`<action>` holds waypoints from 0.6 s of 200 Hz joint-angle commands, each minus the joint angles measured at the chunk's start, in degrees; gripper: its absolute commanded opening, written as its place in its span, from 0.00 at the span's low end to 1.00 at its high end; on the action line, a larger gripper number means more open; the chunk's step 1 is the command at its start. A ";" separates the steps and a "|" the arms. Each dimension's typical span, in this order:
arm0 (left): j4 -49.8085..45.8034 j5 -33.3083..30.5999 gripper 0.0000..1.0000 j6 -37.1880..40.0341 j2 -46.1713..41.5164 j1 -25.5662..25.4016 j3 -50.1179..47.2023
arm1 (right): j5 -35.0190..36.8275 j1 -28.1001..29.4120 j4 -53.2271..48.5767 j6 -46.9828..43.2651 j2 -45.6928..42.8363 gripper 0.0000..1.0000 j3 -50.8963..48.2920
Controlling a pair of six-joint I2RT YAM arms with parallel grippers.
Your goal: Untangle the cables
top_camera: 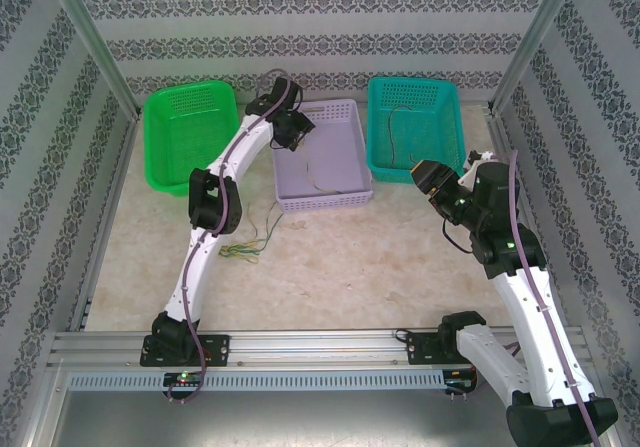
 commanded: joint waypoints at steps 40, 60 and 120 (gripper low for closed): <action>-4.63 -4.62 0.64 2.24 -6.62 0.70 2.40 | -0.46 -0.56 0.66 0.07 0.10 0.60 -0.52; -7.54 -7.12 0.68 3.09 -9.77 0.42 2.02 | -0.33 -0.56 0.50 -0.15 0.06 0.60 -0.44; -7.83 -15.29 0.67 5.47 -31.06 0.48 -17.24 | -1.26 1.48 -1.00 -8.46 1.55 0.58 0.46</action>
